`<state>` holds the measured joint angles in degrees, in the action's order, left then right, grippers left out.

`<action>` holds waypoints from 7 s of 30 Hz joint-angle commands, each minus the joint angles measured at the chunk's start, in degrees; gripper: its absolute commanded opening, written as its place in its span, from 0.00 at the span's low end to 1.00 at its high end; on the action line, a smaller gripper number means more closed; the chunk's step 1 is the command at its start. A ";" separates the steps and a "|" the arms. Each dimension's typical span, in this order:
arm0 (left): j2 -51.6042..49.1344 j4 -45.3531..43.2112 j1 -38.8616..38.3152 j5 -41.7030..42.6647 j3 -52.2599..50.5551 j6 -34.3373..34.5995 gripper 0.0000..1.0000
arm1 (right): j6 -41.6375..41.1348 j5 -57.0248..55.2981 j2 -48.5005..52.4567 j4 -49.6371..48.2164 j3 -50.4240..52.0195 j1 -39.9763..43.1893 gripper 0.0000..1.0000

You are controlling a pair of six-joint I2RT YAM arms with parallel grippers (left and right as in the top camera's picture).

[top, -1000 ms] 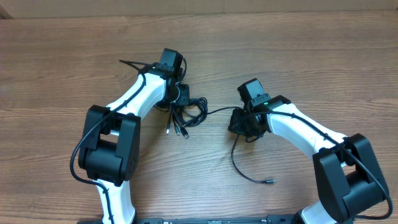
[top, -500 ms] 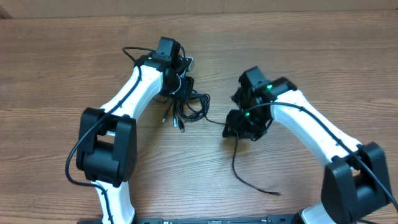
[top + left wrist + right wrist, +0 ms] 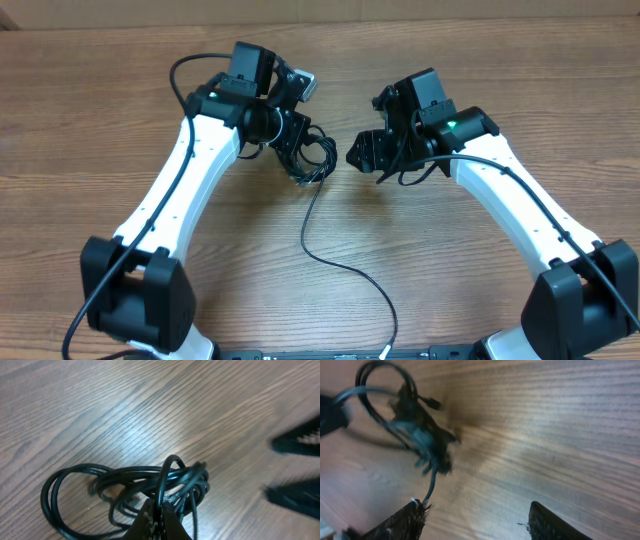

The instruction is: Untangle cables

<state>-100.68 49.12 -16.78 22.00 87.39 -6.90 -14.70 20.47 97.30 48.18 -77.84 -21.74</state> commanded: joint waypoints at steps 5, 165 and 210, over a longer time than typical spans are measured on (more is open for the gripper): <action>3.91 0.50 0.24 1.38 1.57 2.91 0.04 | -3.32 0.17 2.78 -0.79 -0.87 -0.44 0.65; -9.66 1.95 2.54 -13.18 -18.01 29.99 0.25 | -26.43 11.45 5.70 -24.26 17.79 -5.31 0.55; -6.93 7.80 -11.74 -23.39 -2.75 16.20 0.04 | -19.89 4.39 5.70 -20.74 17.79 -3.28 0.53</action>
<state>-107.59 57.63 -28.51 0.10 84.42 6.90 -34.52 26.44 102.96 27.97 -60.31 -24.49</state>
